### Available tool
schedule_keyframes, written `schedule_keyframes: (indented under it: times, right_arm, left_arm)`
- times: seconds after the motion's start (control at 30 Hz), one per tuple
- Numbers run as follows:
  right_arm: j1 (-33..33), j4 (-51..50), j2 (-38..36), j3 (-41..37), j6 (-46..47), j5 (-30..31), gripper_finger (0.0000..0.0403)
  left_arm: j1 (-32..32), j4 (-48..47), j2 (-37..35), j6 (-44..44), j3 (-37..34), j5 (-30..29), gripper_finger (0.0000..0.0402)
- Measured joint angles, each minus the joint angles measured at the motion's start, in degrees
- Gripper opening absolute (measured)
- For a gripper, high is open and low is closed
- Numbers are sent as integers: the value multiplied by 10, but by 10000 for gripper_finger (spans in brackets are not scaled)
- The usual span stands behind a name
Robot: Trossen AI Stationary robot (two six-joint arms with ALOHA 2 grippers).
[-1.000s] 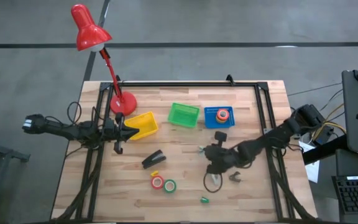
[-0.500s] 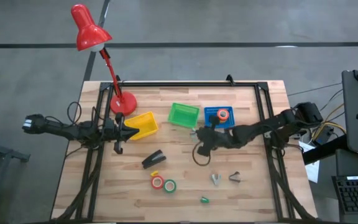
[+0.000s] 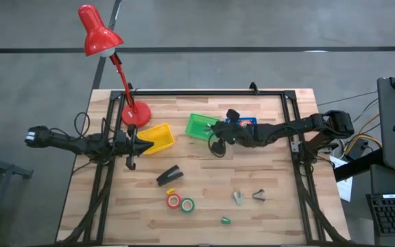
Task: Pick and place Stapler, Stapler remover, tape
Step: Put the top light blue staple remover in the green basket
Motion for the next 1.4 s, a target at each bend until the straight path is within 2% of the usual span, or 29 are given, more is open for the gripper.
schedule_keyframes:
  times: [0.27, 0.73, 1.4]
  right_arm:
    - [-38, 14, 4, 0, 3, -17, 8]
    - [-40, 28, 57, 0, 2, -16, 8]
    - [-41, 32, 59, 0, -11, -15, 8]
  left_arm:
    - [0, 0, 0, 0, 0, 0, 10]
    - [0, 0, 0, 0, 0, 0, 10]
    - [0, -1, 0, 0, 0, 0, 10]
